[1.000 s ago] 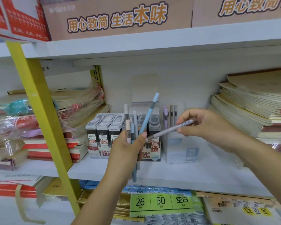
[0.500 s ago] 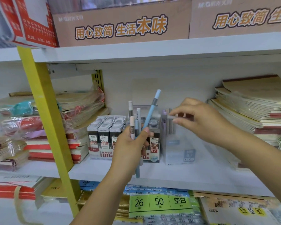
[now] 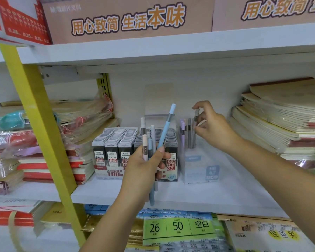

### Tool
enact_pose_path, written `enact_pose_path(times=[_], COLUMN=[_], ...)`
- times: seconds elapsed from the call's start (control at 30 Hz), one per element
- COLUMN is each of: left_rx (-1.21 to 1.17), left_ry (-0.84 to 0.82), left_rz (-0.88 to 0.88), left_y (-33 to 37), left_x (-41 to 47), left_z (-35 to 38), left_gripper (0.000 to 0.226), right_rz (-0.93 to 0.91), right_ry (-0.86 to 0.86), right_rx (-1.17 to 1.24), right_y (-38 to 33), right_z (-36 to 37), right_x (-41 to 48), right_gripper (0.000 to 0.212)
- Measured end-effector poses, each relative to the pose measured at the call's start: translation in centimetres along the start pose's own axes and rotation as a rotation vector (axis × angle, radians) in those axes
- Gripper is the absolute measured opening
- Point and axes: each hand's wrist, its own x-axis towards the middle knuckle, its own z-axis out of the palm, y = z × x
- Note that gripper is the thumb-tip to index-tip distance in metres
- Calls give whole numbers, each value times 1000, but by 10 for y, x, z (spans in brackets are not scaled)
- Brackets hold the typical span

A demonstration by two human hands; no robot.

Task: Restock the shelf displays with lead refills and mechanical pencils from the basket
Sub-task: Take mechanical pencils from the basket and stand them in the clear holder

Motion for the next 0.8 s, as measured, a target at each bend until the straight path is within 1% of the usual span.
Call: enact_pose_path(times=[0.17,0.3,0.4,0.53,0.7,0.77,0.8], left_rx=[4,-7,-15,-20,-17,-31,-38], left_ry=[-13,-10,-9,-19,-16,-18,-20], left_rz=[3,0,-10,-7,-19,-26,-28], left_y=[-5,-6,-8,-9,-9,-8,-8], left_x=[2,4,4,4,3,2,1], left_z=[0,2,3,3,2,2,2], left_gripper=[17,15,11,9,9,8,7], right_rz=[-26,-45,-46,-14,6,-3,-17], right_ry=[-63,-88,-74,-64,-110,-114,-90], right_rx=[-79,-71,-109,-189,-359,-374,-345], right_y=[3,2,2,5,5,1,-2], right_z=[7,8,9,12,15,13,11], right_x=[4,6,8,9,7,8,6], right_gripper=[41,39,39,39,29,31,35])
